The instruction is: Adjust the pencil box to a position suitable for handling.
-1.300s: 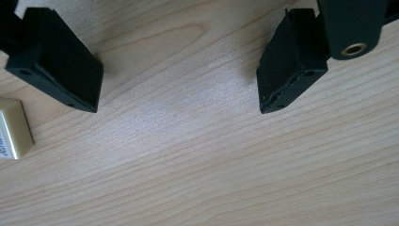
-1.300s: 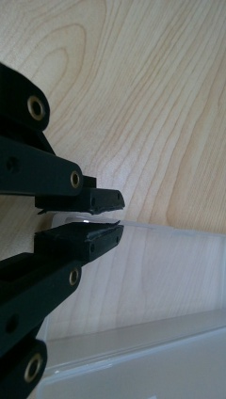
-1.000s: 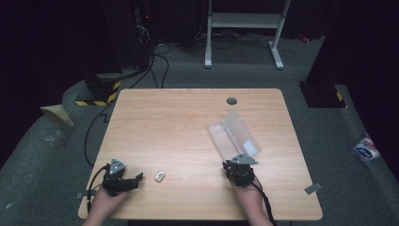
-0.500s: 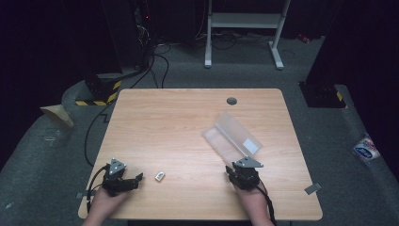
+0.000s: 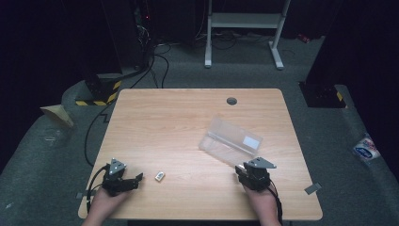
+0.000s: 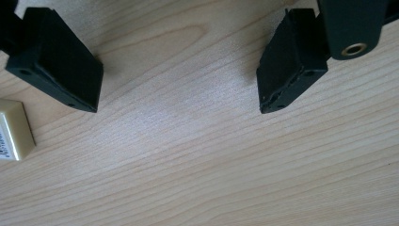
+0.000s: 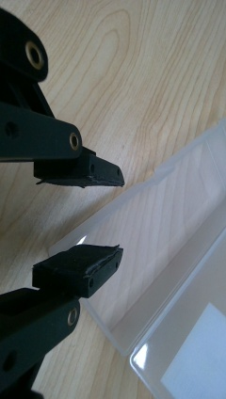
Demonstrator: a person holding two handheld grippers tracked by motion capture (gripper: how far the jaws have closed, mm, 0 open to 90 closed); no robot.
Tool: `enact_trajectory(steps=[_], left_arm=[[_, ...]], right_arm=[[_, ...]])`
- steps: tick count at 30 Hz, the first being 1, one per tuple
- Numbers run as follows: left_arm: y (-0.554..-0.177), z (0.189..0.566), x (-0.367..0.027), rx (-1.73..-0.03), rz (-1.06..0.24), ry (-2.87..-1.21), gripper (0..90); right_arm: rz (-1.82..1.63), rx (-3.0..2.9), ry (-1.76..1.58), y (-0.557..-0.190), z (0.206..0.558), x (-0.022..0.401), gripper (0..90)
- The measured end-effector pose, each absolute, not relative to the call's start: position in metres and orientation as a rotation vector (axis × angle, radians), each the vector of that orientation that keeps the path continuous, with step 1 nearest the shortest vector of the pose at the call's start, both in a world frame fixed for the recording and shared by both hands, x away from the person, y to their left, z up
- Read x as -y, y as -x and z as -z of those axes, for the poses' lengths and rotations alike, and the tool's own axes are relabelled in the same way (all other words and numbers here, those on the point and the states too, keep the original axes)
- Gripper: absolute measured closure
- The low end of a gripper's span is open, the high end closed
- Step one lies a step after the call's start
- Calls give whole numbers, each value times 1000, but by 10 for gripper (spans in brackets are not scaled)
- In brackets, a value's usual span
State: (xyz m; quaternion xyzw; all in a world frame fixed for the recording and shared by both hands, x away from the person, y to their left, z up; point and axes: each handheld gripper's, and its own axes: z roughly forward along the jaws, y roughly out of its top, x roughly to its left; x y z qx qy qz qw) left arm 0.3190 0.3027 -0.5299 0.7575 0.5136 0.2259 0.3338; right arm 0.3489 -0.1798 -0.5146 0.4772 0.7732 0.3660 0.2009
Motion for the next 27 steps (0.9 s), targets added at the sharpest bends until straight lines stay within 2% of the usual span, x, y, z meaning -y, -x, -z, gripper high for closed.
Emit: enact_trajectory(steps=[27], left_arm=[[-319,530,-303,-1341,-590,-1978,153]], right_arm=[[-1034,-2063,-1412,-352,508,214,520]])
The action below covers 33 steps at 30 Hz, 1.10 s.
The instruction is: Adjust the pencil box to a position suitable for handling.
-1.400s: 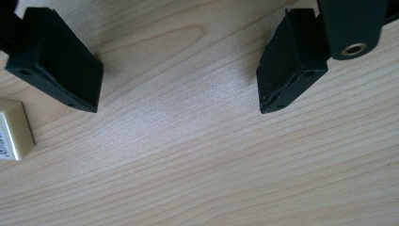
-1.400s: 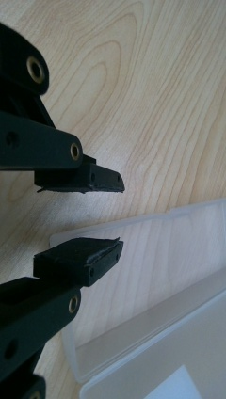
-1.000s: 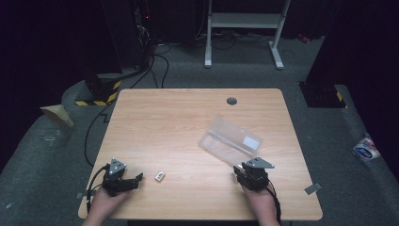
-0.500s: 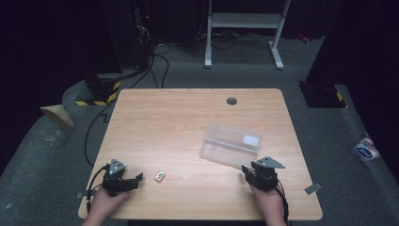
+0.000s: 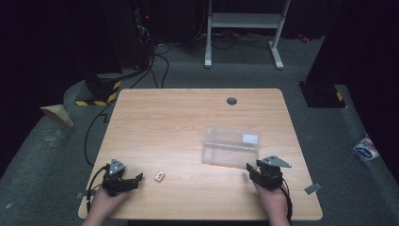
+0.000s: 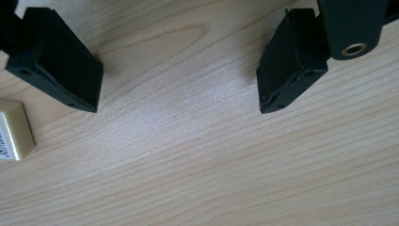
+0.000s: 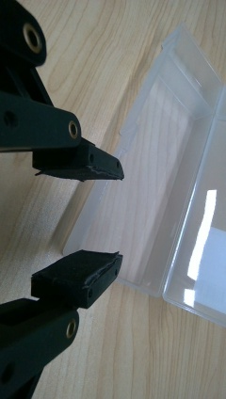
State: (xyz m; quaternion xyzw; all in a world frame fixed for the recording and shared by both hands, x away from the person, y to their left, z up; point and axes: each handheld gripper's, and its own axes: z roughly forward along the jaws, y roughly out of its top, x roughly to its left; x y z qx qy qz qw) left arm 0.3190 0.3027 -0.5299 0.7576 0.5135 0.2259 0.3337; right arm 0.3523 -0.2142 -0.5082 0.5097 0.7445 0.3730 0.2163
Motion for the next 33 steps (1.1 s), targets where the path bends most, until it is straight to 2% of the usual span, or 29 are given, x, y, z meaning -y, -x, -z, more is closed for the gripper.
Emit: enact_trajectory(steps=[12,18,23,27,33], left_arm=[[-319,530,-303,-1338,-590,-1978,153],[-319,530,-303,-1338,-590,-1979,153],[-319,530,-302,-1343,-592,-1977,155],[-318,530,-303,-1347,-594,-1973,160],[-315,530,-303,-1356,-598,-1970,161]], right_arm=[[-1030,-1952,-1504,-367,508,233,533],[-985,-1958,-1522,-372,513,233,615],[-964,-1978,-1542,-378,515,234,757],[-950,-1989,-1540,-381,516,230,800],[-958,-2017,-1506,-383,515,221,803]])
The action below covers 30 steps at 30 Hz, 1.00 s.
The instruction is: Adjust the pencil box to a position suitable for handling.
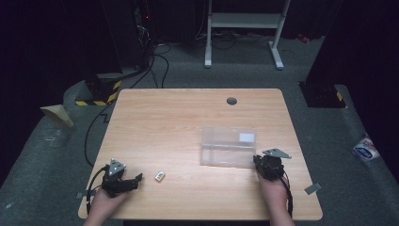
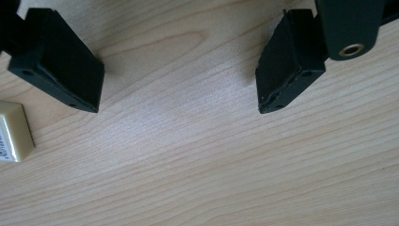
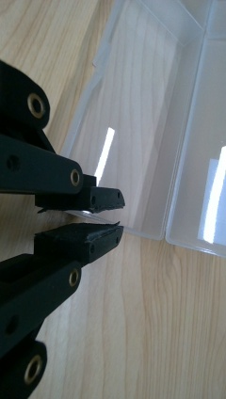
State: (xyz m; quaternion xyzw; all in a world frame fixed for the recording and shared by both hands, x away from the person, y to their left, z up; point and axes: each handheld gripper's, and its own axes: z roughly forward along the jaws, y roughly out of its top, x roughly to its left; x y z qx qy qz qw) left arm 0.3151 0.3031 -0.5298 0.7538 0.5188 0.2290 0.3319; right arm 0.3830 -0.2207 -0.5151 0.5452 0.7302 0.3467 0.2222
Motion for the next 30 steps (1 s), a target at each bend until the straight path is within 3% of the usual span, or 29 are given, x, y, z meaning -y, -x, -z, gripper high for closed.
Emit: enact_trajectory(steps=[30], left_arm=[[-303,530,-307,-1382,-610,-1949,172]], right_arm=[[-1002,-2205,-1283,-387,516,143,789]])
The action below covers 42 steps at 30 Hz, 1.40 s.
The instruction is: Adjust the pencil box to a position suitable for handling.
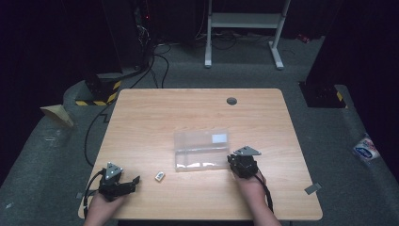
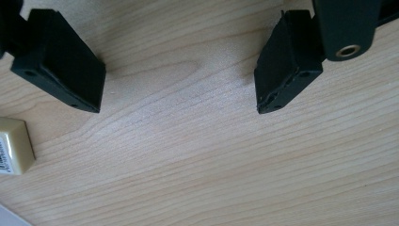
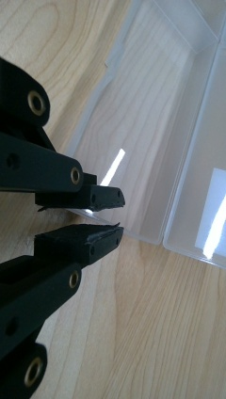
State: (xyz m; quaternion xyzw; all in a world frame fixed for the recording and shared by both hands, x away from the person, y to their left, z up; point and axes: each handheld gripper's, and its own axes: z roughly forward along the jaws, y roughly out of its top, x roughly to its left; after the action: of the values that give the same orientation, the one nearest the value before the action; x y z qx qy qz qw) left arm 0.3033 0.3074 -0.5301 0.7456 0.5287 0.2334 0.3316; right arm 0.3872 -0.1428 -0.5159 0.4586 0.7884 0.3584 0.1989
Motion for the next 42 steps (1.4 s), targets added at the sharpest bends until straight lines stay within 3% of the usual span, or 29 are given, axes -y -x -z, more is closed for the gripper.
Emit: enact_trajectory(steps=[34,42], left_arm=[[-304,530,-308,-1379,-614,-1957,172],[-304,530,-308,-1381,-611,-1955,172]], right_arm=[[-1018,-2213,-1280,-378,516,143,765],[-1042,-2191,-1278,-377,512,145,704]])
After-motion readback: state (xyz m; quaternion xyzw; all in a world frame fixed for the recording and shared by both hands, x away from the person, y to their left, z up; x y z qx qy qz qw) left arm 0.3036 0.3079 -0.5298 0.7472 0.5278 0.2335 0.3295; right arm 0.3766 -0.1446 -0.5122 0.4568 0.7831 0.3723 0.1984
